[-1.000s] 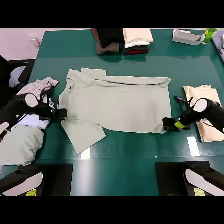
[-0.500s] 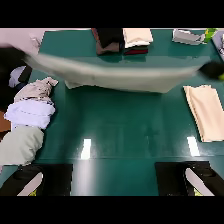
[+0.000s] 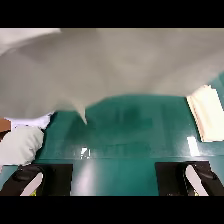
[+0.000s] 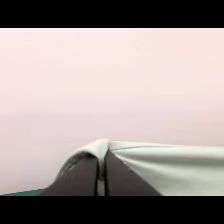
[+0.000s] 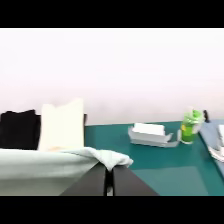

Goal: Fold the shirts.

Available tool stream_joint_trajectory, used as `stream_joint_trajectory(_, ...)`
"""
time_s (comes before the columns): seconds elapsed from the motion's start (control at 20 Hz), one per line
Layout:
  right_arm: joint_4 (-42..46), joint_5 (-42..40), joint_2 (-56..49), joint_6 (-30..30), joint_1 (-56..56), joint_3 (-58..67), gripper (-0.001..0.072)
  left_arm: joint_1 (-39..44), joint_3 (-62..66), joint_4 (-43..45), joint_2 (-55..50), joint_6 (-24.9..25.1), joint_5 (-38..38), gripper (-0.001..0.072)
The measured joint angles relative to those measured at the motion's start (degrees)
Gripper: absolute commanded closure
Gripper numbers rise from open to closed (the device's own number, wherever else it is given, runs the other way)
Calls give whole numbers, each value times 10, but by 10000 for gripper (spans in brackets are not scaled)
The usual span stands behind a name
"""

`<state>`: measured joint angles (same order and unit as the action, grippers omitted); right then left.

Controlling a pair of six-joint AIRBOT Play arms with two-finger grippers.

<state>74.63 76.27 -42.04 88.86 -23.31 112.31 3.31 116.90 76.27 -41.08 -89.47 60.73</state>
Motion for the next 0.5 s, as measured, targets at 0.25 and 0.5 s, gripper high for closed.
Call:
stream_joint_trajectory(0.25, -17, 70, -78, -4, -24, 35, 695, 0, -53, 13, -57, 0, 48, 680)
stream_joint_trajectory(0.5, -2, 81, -169, -10, 28, -108, 695, 0, -191, 13, -189, 0, 88, 680)
